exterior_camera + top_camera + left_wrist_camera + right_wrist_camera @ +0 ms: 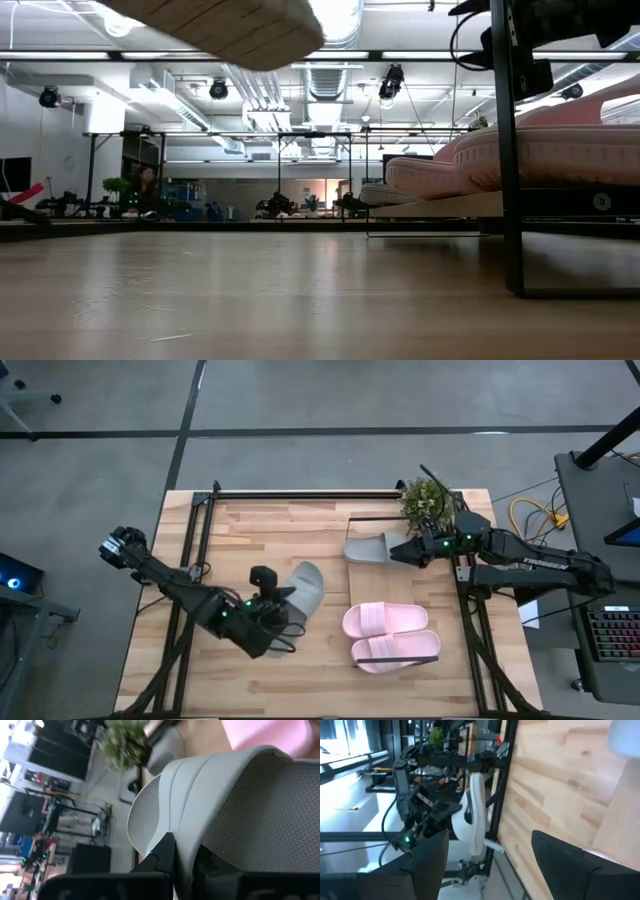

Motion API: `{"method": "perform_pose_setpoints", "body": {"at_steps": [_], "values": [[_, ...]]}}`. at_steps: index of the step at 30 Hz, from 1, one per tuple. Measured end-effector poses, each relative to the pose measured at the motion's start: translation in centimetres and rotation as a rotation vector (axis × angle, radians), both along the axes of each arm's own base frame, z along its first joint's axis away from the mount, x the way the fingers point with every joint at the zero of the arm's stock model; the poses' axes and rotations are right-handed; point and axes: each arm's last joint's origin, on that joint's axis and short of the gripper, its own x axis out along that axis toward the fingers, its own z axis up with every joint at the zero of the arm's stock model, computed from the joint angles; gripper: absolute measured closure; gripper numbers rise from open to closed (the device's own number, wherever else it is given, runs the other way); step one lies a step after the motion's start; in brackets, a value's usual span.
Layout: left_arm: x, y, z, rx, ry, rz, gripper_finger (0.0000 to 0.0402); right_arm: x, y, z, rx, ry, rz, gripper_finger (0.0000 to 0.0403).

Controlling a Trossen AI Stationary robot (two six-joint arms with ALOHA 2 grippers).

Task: Pick and place slides into the shelf
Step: Put the gray slide on the shelf

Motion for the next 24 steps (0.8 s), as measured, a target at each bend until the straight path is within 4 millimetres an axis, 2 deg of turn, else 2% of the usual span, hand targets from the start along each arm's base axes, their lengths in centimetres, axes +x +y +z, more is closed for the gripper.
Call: {"method": "perform_pose_setpoints", "body": {"at_steps": [7, 12, 16, 20, 24], "values": [[1.7, 1.1, 2.1, 0.035, -0.110, -0.044, 0.0401, 1.3, 0.3, 0.7, 0.031, -0.064, 0.042, 0.0135], [2.5, 1.6, 2.8, 0.005, -0.157, -0.080, 0.0401, 2.3, 0.4, 3.7, -0.147, -0.227, 0.077, 0.0143], [2.8, 2.1, 2.9, 0.000, -0.160, -0.083, 0.0401, 3.3, 0.6, 6.6, -0.267, -0.292, 0.106, 0.0145], [3.0, 2.5, 2.8, -0.007, -0.149, -0.092, 0.0401, 5.0, 0.9, 8.7, -0.303, -0.278, 0.195, 0.0145], [3.2, 2.7, 2.8, 0.007, -0.137, -0.106, 0.0402, 7.2, 1.4, 9.6, -0.342, -0.147, 0.310, 0.0145]]}}
